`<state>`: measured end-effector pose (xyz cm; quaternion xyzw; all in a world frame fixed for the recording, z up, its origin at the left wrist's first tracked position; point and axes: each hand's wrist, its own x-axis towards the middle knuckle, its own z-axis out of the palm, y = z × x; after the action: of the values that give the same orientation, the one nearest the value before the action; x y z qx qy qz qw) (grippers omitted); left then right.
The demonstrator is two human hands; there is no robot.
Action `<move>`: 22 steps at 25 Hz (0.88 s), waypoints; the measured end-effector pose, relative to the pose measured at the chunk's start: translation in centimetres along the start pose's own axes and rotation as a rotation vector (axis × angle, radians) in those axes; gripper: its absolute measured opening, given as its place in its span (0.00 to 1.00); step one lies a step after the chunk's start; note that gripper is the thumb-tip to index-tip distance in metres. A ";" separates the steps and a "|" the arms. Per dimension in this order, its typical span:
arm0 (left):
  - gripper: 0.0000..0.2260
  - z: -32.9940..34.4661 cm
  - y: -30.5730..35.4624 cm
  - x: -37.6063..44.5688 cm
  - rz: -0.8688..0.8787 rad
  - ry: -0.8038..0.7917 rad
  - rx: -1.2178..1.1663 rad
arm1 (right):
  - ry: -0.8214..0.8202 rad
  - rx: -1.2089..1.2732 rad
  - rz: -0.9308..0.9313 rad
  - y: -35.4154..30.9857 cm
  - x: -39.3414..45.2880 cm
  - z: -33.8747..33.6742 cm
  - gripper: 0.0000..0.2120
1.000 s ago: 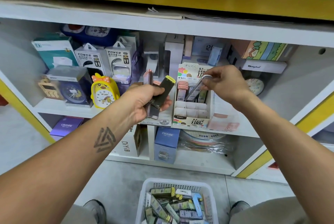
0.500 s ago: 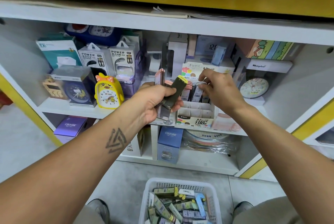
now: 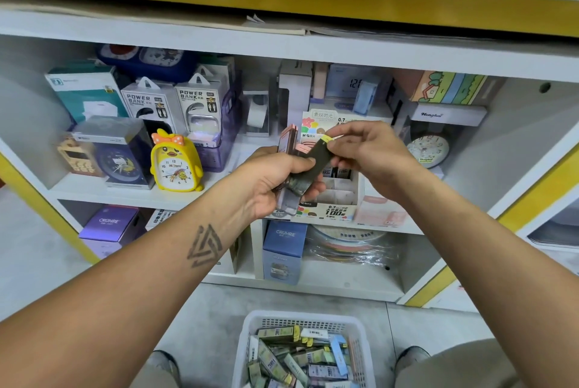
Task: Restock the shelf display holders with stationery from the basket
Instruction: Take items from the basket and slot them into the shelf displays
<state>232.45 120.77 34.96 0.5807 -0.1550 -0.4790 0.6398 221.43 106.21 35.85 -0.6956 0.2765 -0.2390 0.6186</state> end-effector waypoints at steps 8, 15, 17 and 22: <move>0.02 -0.6 0.2 0.7 -0.032 0.102 0.013 | 0.243 -0.244 -0.142 -1.5 0.0 -3.6 0.09; 0.03 0.1 0.0 0.5 -0.038 0.082 0.003 | 0.198 -0.799 -0.175 -1.1 0.5 -3.9 0.06; 0.04 0.2 0.0 0.5 -0.041 0.079 -0.006 | 0.186 -0.906 -0.223 -0.8 0.6 -3.7 0.08; 0.05 0.2 -0.2 0.4 -0.044 0.071 -0.002 | 0.225 -1.025 -0.391 0.2 0.9 -3.1 0.06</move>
<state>232.45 120.35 34.70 0.6000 -0.1192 -0.4723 0.6347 219.94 103.34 36.06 -0.9158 0.2876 -0.2571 0.1123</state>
